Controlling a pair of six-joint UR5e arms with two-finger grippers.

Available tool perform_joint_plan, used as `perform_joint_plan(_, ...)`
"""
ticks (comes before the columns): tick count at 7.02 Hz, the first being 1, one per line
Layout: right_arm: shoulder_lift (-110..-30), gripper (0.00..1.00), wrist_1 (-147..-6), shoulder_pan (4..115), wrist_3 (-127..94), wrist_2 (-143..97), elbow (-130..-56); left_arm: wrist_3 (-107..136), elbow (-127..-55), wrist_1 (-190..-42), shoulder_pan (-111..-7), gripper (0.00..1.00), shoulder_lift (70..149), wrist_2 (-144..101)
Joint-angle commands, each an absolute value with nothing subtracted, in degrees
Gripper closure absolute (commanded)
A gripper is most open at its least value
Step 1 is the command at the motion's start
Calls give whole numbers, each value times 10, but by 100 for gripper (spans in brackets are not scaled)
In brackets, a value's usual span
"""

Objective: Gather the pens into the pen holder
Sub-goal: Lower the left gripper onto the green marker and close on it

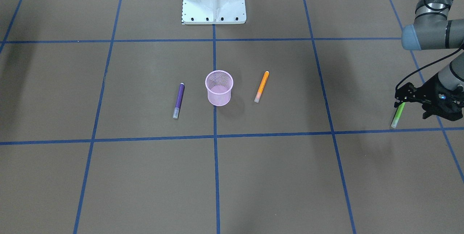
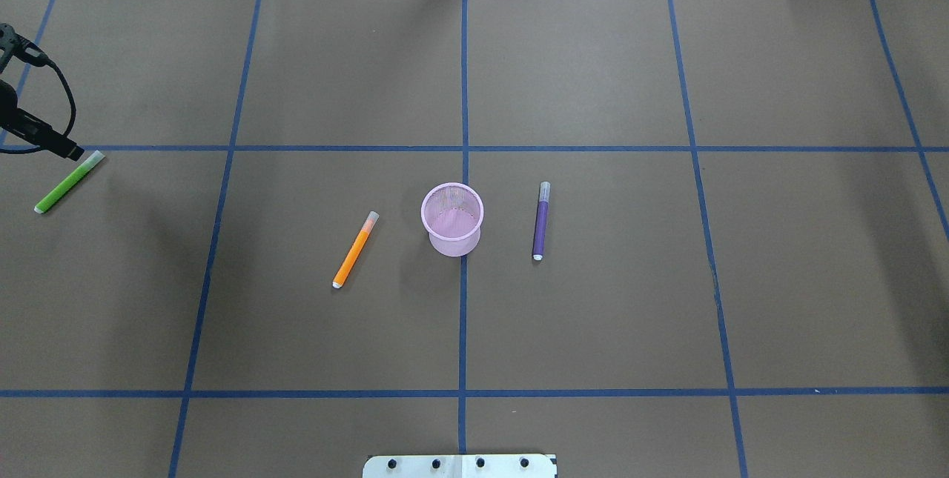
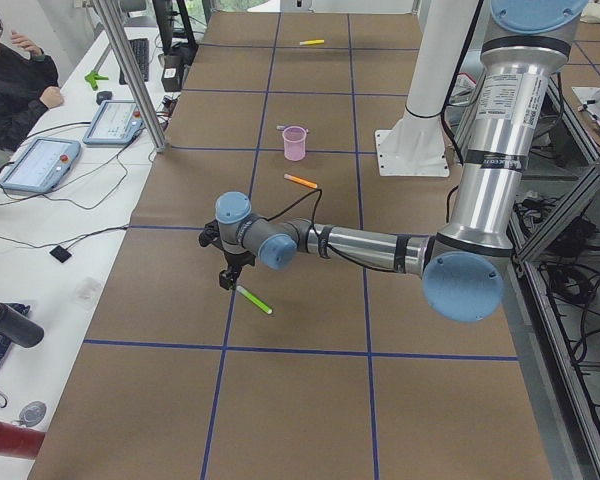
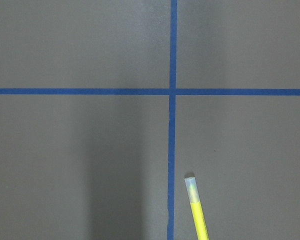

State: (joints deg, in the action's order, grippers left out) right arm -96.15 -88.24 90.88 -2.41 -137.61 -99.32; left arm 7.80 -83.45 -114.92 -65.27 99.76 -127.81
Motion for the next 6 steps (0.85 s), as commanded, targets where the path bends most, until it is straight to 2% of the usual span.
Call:
perform_joint_plan(1,-962,0,-883,909,-21,-1376,-992,79,-802,-1150,-631,0,1011,-1278)
perform_joint_plan(6,-962,0,-883,902,-21,-1375,-981,76,-780,-1151,-614,1,1012,-1278)
